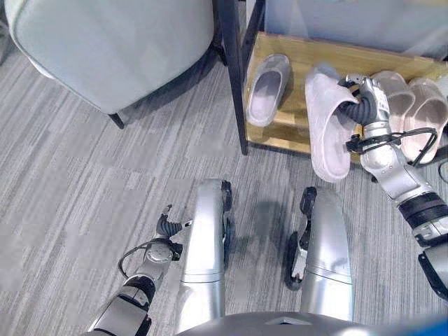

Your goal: Arrange the slippers neatly on the shoe rack.

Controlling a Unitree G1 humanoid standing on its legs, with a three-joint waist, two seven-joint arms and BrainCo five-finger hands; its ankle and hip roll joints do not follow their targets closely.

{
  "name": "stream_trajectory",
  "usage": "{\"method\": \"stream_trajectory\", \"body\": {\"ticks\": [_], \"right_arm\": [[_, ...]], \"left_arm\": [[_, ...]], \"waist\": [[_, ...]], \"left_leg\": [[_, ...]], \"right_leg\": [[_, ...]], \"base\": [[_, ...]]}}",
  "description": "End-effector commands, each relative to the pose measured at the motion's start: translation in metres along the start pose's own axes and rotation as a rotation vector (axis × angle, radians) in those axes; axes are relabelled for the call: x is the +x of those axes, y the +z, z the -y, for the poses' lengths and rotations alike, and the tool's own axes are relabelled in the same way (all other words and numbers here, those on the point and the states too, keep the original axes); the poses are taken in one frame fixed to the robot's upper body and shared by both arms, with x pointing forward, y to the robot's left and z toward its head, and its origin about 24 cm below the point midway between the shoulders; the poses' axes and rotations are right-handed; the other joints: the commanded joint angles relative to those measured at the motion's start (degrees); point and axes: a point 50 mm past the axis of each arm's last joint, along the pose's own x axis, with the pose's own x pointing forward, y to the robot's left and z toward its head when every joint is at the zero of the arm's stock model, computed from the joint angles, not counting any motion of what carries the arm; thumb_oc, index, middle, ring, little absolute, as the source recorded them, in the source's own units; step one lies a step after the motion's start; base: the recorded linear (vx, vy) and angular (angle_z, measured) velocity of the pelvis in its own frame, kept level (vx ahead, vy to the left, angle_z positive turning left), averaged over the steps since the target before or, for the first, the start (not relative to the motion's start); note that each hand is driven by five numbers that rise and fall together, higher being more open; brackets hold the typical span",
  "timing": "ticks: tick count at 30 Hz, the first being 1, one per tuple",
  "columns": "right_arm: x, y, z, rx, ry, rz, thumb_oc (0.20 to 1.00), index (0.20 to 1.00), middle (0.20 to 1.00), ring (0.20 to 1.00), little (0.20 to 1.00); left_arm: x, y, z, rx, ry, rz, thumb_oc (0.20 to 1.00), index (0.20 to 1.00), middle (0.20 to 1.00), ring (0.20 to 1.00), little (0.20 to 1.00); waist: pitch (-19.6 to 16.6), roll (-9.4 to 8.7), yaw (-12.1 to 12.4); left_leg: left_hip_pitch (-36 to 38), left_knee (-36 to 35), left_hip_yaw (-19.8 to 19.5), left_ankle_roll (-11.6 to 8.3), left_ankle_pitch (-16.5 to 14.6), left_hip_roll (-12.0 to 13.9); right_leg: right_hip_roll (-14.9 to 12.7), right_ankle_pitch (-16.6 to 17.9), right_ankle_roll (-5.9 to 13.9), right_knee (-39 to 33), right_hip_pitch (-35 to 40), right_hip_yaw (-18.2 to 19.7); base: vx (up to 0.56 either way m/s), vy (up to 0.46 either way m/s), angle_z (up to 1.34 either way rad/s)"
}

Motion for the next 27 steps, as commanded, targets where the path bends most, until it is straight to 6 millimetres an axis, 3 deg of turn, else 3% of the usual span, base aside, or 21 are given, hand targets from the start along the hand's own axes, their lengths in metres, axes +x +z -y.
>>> {"method": "stream_trajectory", "body": {"ticks": [1,4,5,9,11,18,24,27], "right_arm": [[0.028,0.025,0.037,-0.007,-0.157,0.121,0.200,0.200,0.200,0.200,0.200],[0.047,0.021,0.048,-0.016,-0.191,0.072,0.200,0.200,0.200,0.200,0.200],[0.062,0.017,0.060,-0.038,-0.212,0.029,0.200,0.200,0.200,0.200,0.200],[0.078,0.017,0.077,-0.055,-0.261,-0.007,0.200,0.200,0.200,0.200,0.200],[0.090,0.011,0.096,-0.078,-0.288,-0.070,0.200,0.200,0.200,0.200,0.200],[0.096,-0.013,0.131,-0.164,-0.325,-0.236,0.200,0.200,0.200,0.200,0.200],[0.091,-0.026,0.146,0.017,-0.425,-0.341,0.200,0.200,0.200,0.200,0.200],[0.092,-0.025,0.165,0.064,-0.490,-0.342,0.200,0.200,0.200,0.200,0.200]], "left_arm": [[0.001,-0.004,-0.015,0.012,0.064,0.000,1.000,1.000,1.000,1.000,1.000],[0.001,-0.005,-0.017,0.038,0.059,0.007,1.000,1.000,1.000,1.000,1.000],[0.000,-0.008,-0.022,0.051,0.057,0.006,1.000,1.000,1.000,1.000,1.000],[0.000,-0.009,-0.026,0.062,0.060,0.004,1.000,1.000,1.000,1.000,1.000],[0.000,-0.009,-0.029,0.052,0.058,0.011,1.000,1.000,1.000,1.000,1.000],[-0.001,-0.003,-0.026,0.107,0.006,0.065,1.000,1.000,1.000,1.000,1.000],[-0.006,-0.016,-0.012,0.163,-0.055,0.022,1.000,1.000,1.000,1.000,1.000],[-0.006,-0.014,-0.008,0.168,-0.073,0.035,1.000,1.000,1.000,1.000,1.000]], "waist": [[3.9,-0.82,1.3],[5.6,-0.78,2.0],[6.7,-0.72,2.6],[8.3,-0.73,3.1],[10.7,-0.61,3.9],[15.2,-0.28,5.6],[16.4,0.36,6.1],[17.4,0.94,6.5]], "left_leg": [[8.6,-0.9,-2.9,1.55,-2.2,-0.5],[8.5,0.8,-3.1,1.46,-2.6,-0.3],[8.5,1.0,-2.9,1.49,-2.6,-0.3],[8.5,1.1,-2.9,1.45,-2.4,-0.3],[8.5,1.0,-2.6,1.40,-2.4,-0.3],[8.5,0.2,-1.8,1.40,-2.1,-0.5],[8.5,-0.2,-1.1,1.65,-2.5,-0.9],[8.5,-1.0,-0.5,1.64,-2.1,-1.2]], "right_leg": [[0.5,11.9,2.06,-4.0,6.8,3.9],[0.4,12.3,2.35,-1.9,7.0,5.0],[0.3,12.3,2.29,-1.4,7.0,5.4],[0.3,12.7,2.30,-0.8,6.9,6.1],[-0.1,13.1,2.36,-0.7,7.1,6.8],[-0.2,13.1,1.62,-0.5,6.7,7.8],[-0.1,13.3,1.36,-0.8,6.6,8.6],[-0.4,13.3,0.85,-1.1,6.4,9.1]], "base": [[0.08,0.003,0.55],[0.02,0.035,0.08],[0.00,0.044,0.01],[-0.01,0.029,0.04],[-0.03,0.044,0.03],[-0.02,0.030,0.01],[0.03,0.040,0.01],[0.00,0.004,0.01]]}}
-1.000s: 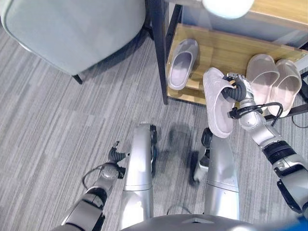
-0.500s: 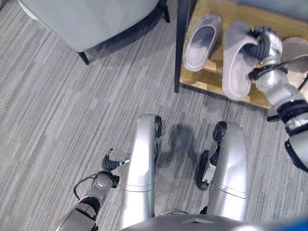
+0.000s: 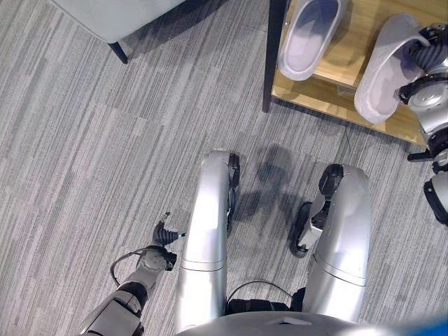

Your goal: Arrange the slippers neatly on the shoe rack.

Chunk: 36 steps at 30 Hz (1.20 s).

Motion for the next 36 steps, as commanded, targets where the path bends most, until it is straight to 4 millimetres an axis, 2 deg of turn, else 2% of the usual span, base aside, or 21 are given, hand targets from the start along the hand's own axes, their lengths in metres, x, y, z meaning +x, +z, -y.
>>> {"method": "stream_trajectory", "body": {"ticks": [1,8,10,14,15,16,22,28,31,33,36], "right_arm": [[0.020,0.023,0.048,0.105,-0.150,0.062,0.200,0.200,0.200,0.200,0.200],[0.027,0.043,0.066,-0.017,-0.183,0.146,0.200,0.200,0.200,0.200,0.200],[0.030,0.052,0.074,-0.050,-0.204,0.184,0.200,0.200,0.200,0.200,0.200],[0.029,0.066,0.065,-0.177,-0.173,0.258,0.200,0.200,0.200,0.200,0.200],[0.029,0.068,0.062,-0.196,-0.165,0.258,0.576,0.576,0.576,0.576,0.576],[0.030,0.069,0.064,-0.222,-0.171,0.259,1.000,1.000,1.000,1.000,1.000],[0.031,0.062,0.064,-0.236,-0.188,0.210,1.000,1.000,1.000,1.000,1.000],[0.030,0.060,0.060,-0.143,-0.179,0.175,1.000,1.000,1.000,1.000,1.000],[0.029,0.061,0.056,-0.035,-0.182,0.163,1.000,1.000,1.000,1.000,1.000],[0.028,0.066,0.055,0.061,-0.188,0.175,1.000,1.000,1.000,1.000,1.000],[0.027,0.064,0.054,0.082,-0.186,0.171,1.000,1.000,1.000,1.000,1.000]], "left_arm": [[-0.004,-0.001,0.006,0.048,-0.046,0.033,1.000,1.000,1.000,1.000,1.000],[-0.010,-0.008,0.009,0.080,-0.071,0.039,1.000,1.000,1.000,1.000,1.000],[-0.011,-0.003,0.010,0.087,-0.079,0.073,1.000,1.000,1.000,1.000,1.000],[-0.015,-0.001,0.010,0.075,-0.099,0.111,1.000,1.000,1.000,1.000,1.000],[-0.015,-0.001,0.009,0.073,-0.097,0.114,1.000,1.000,1.000,1.000,1.000],[-0.014,0.001,0.009,0.072,-0.096,0.122,1.000,1.000,1.000,1.000,1.000],[-0.016,0.003,0.011,0.063,-0.110,0.132,1.000,1.000,1.000,1.000,1.000],[-0.019,-0.012,0.015,0.091,-0.142,0.067,1.000,1.000,1.000,1.000,1.000],[-0.021,-0.022,0.018,0.102,-0.146,0.014,1.000,1.000,1.000,1.000,1.000],[-0.022,-0.023,0.020,0.103,-0.156,0.007,1.000,1.000,1.000,1.000,1.000],[-0.022,-0.025,0.020,0.103,-0.156,-0.003,1.000,1.000,1.000,1.000,1.000]], "waist": [[-0.4,0.62,2.5],[-0.3,0.90,3.5],[-0.3,0.96,4.1],[-0.3,0.89,4.6],[-0.3,0.94,4.6],[-0.3,1.08,4.7],[-0.3,1.27,4.6],[-0.3,0.90,4.1],[-0.3,0.61,3.7],[-0.3,0.63,3.5],[-0.3,0.54,3.4]], "left_leg": [[1.1,-2.0,-2.5,1.20,0.3,-0.6],[1.1,-3.5,-1.5,1.08,0.0,-1.0],[1.1,-4.0,-1.0,1.03,-0.1,-1.1],[1.1,-4.0,-0.5,0.99,-0.8,-0.8],[1.1,-4.0,-0.4,1.00,-0.8,-0.9],[1.1,-4.1,-0.4,1.08,-0.7,-1.0],[1.1,-4.5,0.0,0.84,-0.2,-1.2],[1.1,-4.8,-0.1,0.57,0.5,-1.3],[1.1,-4.3,-0.3,0.35,0.7,-1.0],[1.1,-4.3,-0.3,0.26,1.0,-0.9],[1.1,-4.2,-0.3,0.26,0.9,-0.8]], "right_leg": [[0.2,12.7,-0.48,-1.4,4.5,4.7],[-0.5,12.8,-0.67,-1.9,4.5,6.0],[-1.0,12.8,-0.91,-2.2,4.4,6.2],[-1.5,12.7,-0.92,-2.0,4.3,6.3],[-1.4,12.5,-1.07,-1.9,4.3,6.5],[-1.5,12.4,-1.29,-2.1,4.2,6.4],[-1.8,12.2,-1.79,-1.7,4.1,6.8],[-1.6,12.2,-2.02,-1.2,4.1,6.9],[-1.3,12.1,-2.04,-0.2,3.8,6.9],[-1.2,12.3,-2.05,-0.4,3.8,6.8],[-1.0,12.2,-2.00,-0.2,3.8,7.0]], "base": [[0.00,0.017,0.08],[0.03,0.025,0.10],[0.03,0.021,0.07],[0.01,0.037,0.09],[0.00,0.000,0.00],[0.00,0.000,0.00],[-0.01,0.005,0.05],[-0.04,0.002,0.01],[-0.02,-0.005,-0.01],[-0.04,-0.007,-0.02],[-0.03,-0.010,0.00]]}}
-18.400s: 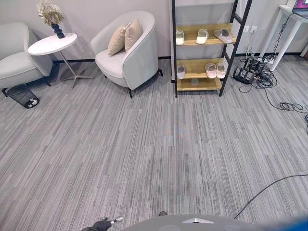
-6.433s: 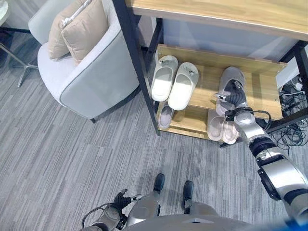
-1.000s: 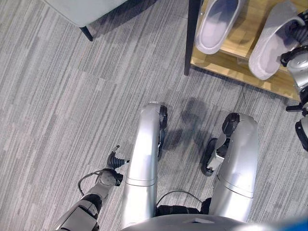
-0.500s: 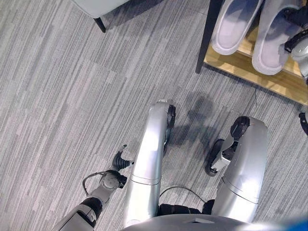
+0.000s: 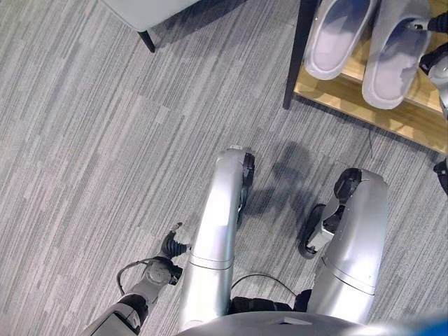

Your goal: Arrange the slippers neatly on the shoe rack.

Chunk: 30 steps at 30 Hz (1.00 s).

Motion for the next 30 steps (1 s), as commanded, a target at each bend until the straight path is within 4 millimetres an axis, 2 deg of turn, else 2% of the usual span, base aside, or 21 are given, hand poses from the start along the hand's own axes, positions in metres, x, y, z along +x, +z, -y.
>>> {"method": "stream_trajectory", "body": {"ticks": [1,2,3,6,9,11,14,20,25,30], "right_arm": [[0.006,0.021,0.014,0.160,-0.085,0.079,1.000,1.000,1.000,1.000,1.000],[-0.002,0.028,-0.004,0.249,-0.047,0.093,1.000,1.000,1.000,1.000,1.000],[-0.004,0.030,-0.008,0.279,-0.049,0.084,1.000,1.000,1.000,1.000,1.000],[-0.004,0.016,0.000,0.321,-0.069,0.057,1.000,1.000,1.000,1.000,1.000],[-0.011,0.010,-0.009,0.382,-0.040,0.047,1.000,1.000,1.000,1.000,1.000],[-0.020,0.016,-0.019,0.419,-0.006,0.089,1.000,1.000,1.000,1.000,1.000],[-0.033,0.024,-0.033,0.480,0.024,0.129,1.000,1.000,1.000,1.000,1.000],[-0.045,0.036,-0.052,0.530,0.082,0.141,1.000,1.000,1.000,1.000,1.000],[-0.062,0.038,-0.071,0.625,0.115,0.105,1.000,1.000,1.000,1.000,1.000],[-0.077,0.037,-0.088,0.677,0.164,0.068,1.000,1.000,1.000,1.000,1.000]], "left_arm": [[-0.007,-0.010,0.003,0.038,-0.035,-0.013,1.000,1.000,1.000,1.000,1.000],[0.000,-0.005,0.007,0.024,-0.039,-0.049,1.000,1.000,1.000,1.000,1.000],[0.003,-0.001,0.006,0.028,-0.013,-0.043,1.000,1.000,1.000,1.000,1.000],[-0.009,-0.032,0.008,0.014,0.018,-0.166,1.000,1.000,1.000,1.000,1.000],[-0.014,-0.042,0.010,0.010,0.018,-0.212,1.000,1.000,1.000,1.000,1.000],[-0.016,-0.046,0.009,0.000,0.026,-0.228,1.000,1.000,1.000,1.000,1.000],[-0.015,-0.045,0.007,-0.017,0.039,-0.228,1.000,1.000,1.000,1.000,1.000],[-0.010,-0.036,0.002,-0.047,0.058,-0.201,1.000,1.000,1.000,1.000,1.000],[-0.010,-0.037,0.000,-0.053,0.071,-0.207,1.000,1.000,1.000,1.000,1.000],[-0.009,-0.038,-0.002,-0.031,0.072,-0.217,1.000,1.000,1.000,1.000,1.000]], "waist": [[-1.0,-0.78,0.8],[-1.0,-1.43,-0.3],[-1.0,-1.70,-0.5],[-1.0,-2.23,-0.6],[-1.0,-2.57,-0.7],[-1.0,-2.85,-1.1],[-1.0,-3.16,-1.7],[-1.0,-3.11,-2.2],[-1.0,-3.20,-2.9],[-1.0,-2.71,-3.4]], "left_leg": [[1.1,-0.5,-2.3,0.07,-1.8,1.5],[1.1,0.0,-2.4,-0.07,-1.9,1.6],[1.1,0.2,-2.3,0.02,-1.9,1.7],[1.1,1.3,-2.6,-0.14,-1.9,1.9],[1.1,1.7,-3.0,-0.26,-1.9,1.9],[1.1,1.7,-3.1,-0.30,-1.7,2.1],[1.1,2.4,-3.3,-0.27,-1.8,2.1],[1.1,3.6,-3.5,-0.21,-1.8,2.1],[1.1,3.2,-3.5,-0.17,-1.2,2.2],[1.1,4.4,-3.8,-0.26,-1.3,2.2]], "right_leg": [[1.5,12.2,-1.83,1.2,4.0,5.2],[2.0,12.1,-1.89,1.7,4.1,5.0],[2.1,12.1,-1.85,2.0,3.9,5.0],[2.3,11.9,-1.59,3.1,3.6,5.1],[2.6,12.1,-1.35,3.4,3.6,5.0],[2.9,12.1,-1.19,3.6,3.6,4.9],[3.2,11.7,-1.30,4.3,3.5,4.9],[3.9,11.8,-0.92,5.6,3.3,5.2],[3.9,12.0,-1.02,5.7,3.6,4.8],[4.3,12.6,-0.15,6.9,4.6,4.7]], "base": [[-0.05,-0.017,0.02],[-0.06,-0.023,0.03],[0.00,0.000,0.00],[-0.03,-0.032,-0.10],[-0.04,-0.016,-0.03],[-0.05,-0.015,-0.04],[-0.05,-0.011,-0.05],[-0.03,-0.005,-0.04],[-0.05,-0.018,-0.01],[-0.01,-0.012,-0.01]]}}
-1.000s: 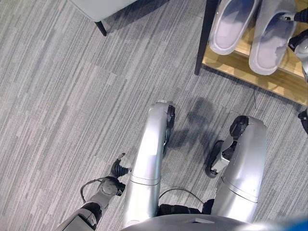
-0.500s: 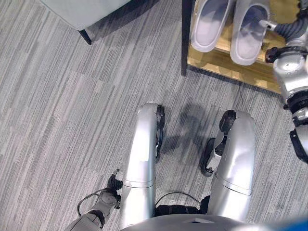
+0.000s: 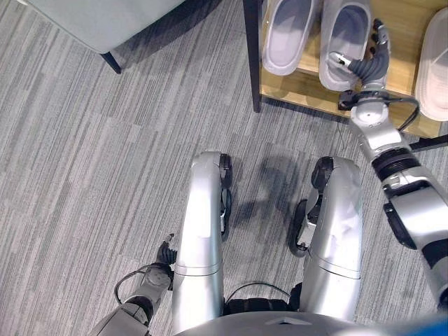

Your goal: Arrange the slippers neatly on the shoe rack.

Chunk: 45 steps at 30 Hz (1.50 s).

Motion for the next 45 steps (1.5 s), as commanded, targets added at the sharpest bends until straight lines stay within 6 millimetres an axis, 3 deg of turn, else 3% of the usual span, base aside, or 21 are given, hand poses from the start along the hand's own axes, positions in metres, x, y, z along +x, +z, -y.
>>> {"method": "stream_trajectory", "body": {"ticks": [1,12,14,16,18,26,32,34,37,38,39,40,41,42,45], "right_arm": [[0.011,0.034,0.007,0.076,-0.026,0.136,1.000,1.000,1.000,1.000,1.000],[-0.006,0.025,-0.017,0.111,0.033,0.112,1.000,1.000,1.000,1.000,1.000],[-0.005,0.024,-0.011,0.112,0.009,0.116,1.000,1.000,1.000,1.000,1.000],[-0.017,0.029,-0.029,0.165,0.070,0.148,1.000,1.000,1.000,1.000,1.000],[-0.023,0.030,-0.036,0.187,0.089,0.152,1.000,1.000,1.000,1.000,1.000],[-0.036,0.033,-0.057,0.261,0.147,0.142,1.000,1.000,1.000,1.000,1.000],[-0.028,0.036,-0.038,0.158,0.031,0.197,1.000,1.000,1.000,1.000,1.000],[-0.022,0.045,-0.015,0.133,-0.079,0.271,1.000,1.000,1.000,1.000,1.000],[-0.018,0.056,0.017,0.102,-0.212,0.368,1.000,1.000,1.000,1.000,1.000],[-0.019,0.056,0.017,0.102,-0.212,0.368,1.000,1.000,1.000,1.000,1.000],[-0.018,0.059,0.022,0.108,-0.231,0.380,1.000,1.000,1.000,1.000,1.000],[-0.024,0.057,0.024,0.159,-0.232,0.382,1.000,1.000,1.000,1.000,1.000],[-0.025,0.057,0.024,0.158,-0.232,0.380,1.000,1.000,1.000,1.000,1.000],[-0.037,0.042,0.017,0.156,-0.186,0.345,1.000,1.000,1.000,1.000,1.000],[-0.068,0.000,0.005,0.119,-0.069,0.210,1.000,1.000,1.000,1.000,1.000]], "left_arm": [[-0.005,-0.019,-0.006,0.053,0.017,-0.047,1.000,1.000,1.000,1.000,1.000],[-0.002,-0.013,-0.007,0.065,0.036,-0.038,1.000,1.000,1.000,1.000,1.000],[-0.007,-0.022,0.002,0.100,0.012,-0.070,1.000,1.000,1.000,1.000,1.000],[0.003,0.003,0.005,0.129,-0.004,-0.031,1.000,1.000,1.000,1.000,1.000],[0.006,0.008,0.001,0.126,0.020,-0.021,1.000,1.000,1.000,1.000,1.000],[0.006,0.009,0.000,0.140,0.049,-0.024,1.000,1.000,1.000,1.000,1.000],[0.004,0.003,0.003,0.154,0.042,-0.047,1.000,1.000,1.000,1.000,1.000],[0.004,0.002,0.003,0.145,0.048,-0.050,1.000,1.000,1.000,1.000,1.000],[0.001,-0.004,0.005,0.150,0.040,-0.056,1.000,1.000,1.000,1.000,1.000],[0.001,-0.004,0.005,0.151,0.040,-0.056,1.000,1.000,1.000,1.000,1.000],[0.001,-0.004,0.006,0.154,0.035,-0.058,1.000,1.000,1.000,1.000,1.000],[0.001,-0.004,0.006,0.144,0.032,-0.066,1.000,1.000,1.000,1.000,1.000],[0.001,-0.005,0.006,0.145,0.031,-0.068,1.000,1.000,1.000,1.000,1.000],[0.001,-0.005,0.008,0.134,0.027,-0.078,1.000,1.000,1.000,1.000,1.000],[-0.003,-0.011,0.017,0.122,-0.011,-0.103,1.000,1.000,1.000,1.000,1.000]], "waist": [[-1.4,-0.72,2.8],[-1.5,-0.13,2.3],[-1.5,-0.17,2.6],[-1.5,-1.46,1.7],[-1.5,-1.78,1.3],[-1.5,-2.16,1.2],[-1.5,-1.54,1.2],[-1.5,-1.02,1.0],[-5.0,-0.20,1.0],[-5.1,-0.12,0.9],[-6.7,0.00,1.0],[-10.8,0.14,1.0],[-11.1,0.23,1.0],[-14.1,0.40,0.9],[-15.4,-0.52,0.3]], "left_leg": [[0.9,-0.5,-2.1,0.62,-0.7,0.2],[0.9,1.9,-3.0,0.71,-0.9,-0.4],[0.9,1.7,-3.2,0.46,-0.5,-0.7],[0.9,1.8,-3.7,-0.11,-0.1,-0.8],[0.9,1.5,-3.8,-0.26,0.3,-0.8],[0.9,1.3,-4.0,0.03,0.4,-0.6],[0.9,1.9,-4.0,0.36,-0.2,-0.6],[0.9,2.1,-4.0,0.42,0.2,-0.5],[0.9,-4.1,-3.9,0.55,1.4,0.0],[0.9,-4.3,-4.0,0.57,1.6,0.0],[0.9,-7.6,-3.9,0.61,2.4,0.3],[0.9,-15.5,-4.1,0.83,5.2,1.1],[0.9,-15.8,-4.2,0.84,5.4,1.1],[1.8,-21.4,-4.5,1.26,7.7,1.7],[10.4,-32.3,-4.0,1.74,10.8,3.3]], "right_leg": [[0.9,12.5,-0.35,2.8,4.8,4.9],[1.3,12.7,0.30,5.0,6.5,4.9],[1.1,12.7,0.36,4.9,6.8,4.7],[1.1,12.7,0.40,4.9,7.1,4.5],[0.9,12.6,0.29,4.8,7.0,4.5],[1.7,13.0,0.00,5.4,6.3,4.9],[1.8,12.9,0.24,5.8,6.6,4.7],[1.6,13.1,0.30,5.3,7.1,4.1],[0.7,13.8,0.25,-1.5,7.1,2.1],[0.6,14.0,0.19,-1.8,7.1,1.9],[0.2,14.1,-0.02,-5.2,7.0,1.1],[-0.7,14.9,-0.07,-14.2,6.8,-1.5],[-0.8,15.1,-0.14,-14.6,6.8,-1.8],[-1.1,16.1,0.12,-21.3,7.8,-4.1],[-1.6,18.0,0.30,-32.5,14.6,-7.3]], "base": [[0.00,0.000,0.00],[0.00,-0.002,-0.02],[-0.01,-0.037,0.01],[-0.01,-0.059,0.02],[-0.01,-0.051,-0.02],[-0.01,-0.012,0.00],[0.00,0.000,0.00],[0.04,0.026,0.01],[0.03,0.048,-0.04],[-0.01,0.046,0.00],[-0.03,0.083,0.06],[-0.03,0.082,0.07],[-0.03,0.117,-0.13],[-0.03,0.064,-0.09],[-0.06,0.059,-0.02]]}}
